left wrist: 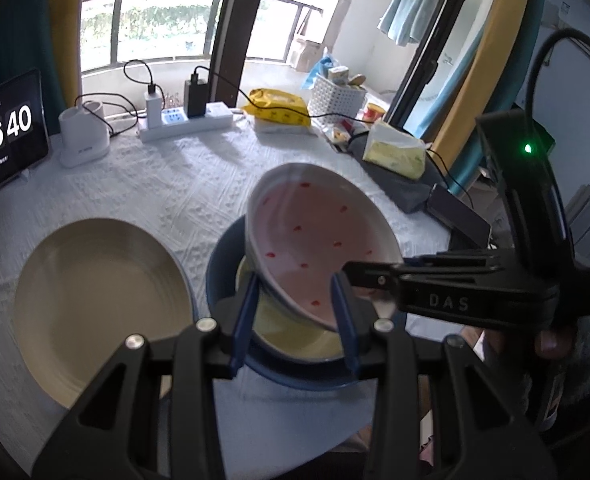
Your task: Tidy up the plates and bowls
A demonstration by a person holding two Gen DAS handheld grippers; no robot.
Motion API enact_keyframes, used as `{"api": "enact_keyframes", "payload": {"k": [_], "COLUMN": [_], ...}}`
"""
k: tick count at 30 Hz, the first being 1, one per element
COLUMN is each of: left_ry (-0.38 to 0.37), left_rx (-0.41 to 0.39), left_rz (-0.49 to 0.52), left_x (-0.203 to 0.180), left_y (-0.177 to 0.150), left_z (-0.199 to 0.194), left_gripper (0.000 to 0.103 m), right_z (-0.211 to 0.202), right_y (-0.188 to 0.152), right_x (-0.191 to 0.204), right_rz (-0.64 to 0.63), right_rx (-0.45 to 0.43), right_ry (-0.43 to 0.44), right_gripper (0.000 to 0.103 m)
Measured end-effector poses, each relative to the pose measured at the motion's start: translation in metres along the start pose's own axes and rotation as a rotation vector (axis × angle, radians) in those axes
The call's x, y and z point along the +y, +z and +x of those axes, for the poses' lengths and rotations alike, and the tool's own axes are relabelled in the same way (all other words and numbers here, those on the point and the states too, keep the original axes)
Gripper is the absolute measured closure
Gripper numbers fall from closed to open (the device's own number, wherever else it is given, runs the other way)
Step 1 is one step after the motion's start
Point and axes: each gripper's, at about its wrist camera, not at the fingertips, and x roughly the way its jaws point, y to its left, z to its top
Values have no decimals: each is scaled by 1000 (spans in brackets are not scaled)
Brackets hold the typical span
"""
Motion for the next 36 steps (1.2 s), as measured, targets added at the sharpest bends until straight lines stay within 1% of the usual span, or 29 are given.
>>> {"api": "enact_keyframes", "payload": {"k": [6,11,18,24,32,36], "left_ry": [-15,-32,-34,-22,-23,-12], "left_rx": [11,41,62,99,98,82], "left_rz": [-9,-7,-13,-34,-37,-35], "left_x": [3,2,7,13,14,15], "left_y": [-5,-9,-11,-14,-13,-11], "left_z": [1,8,13,22,23,20], "left_gripper": [65,65,65,65,64,63], "right_z": [3,7,11,16,16,13], "right_y": [-4,-8,-11,-10,-10,-11], "right_x": [4,1,2,5,7,7], "right_rz": [-9,-3,-9,-18,-20,-15], "right_rx": [12,31,45,60,60,52], "right_ry": [-19,-38,-66,-80,-84,-85], "right_gripper": [81,81,81,80,79,78]}}
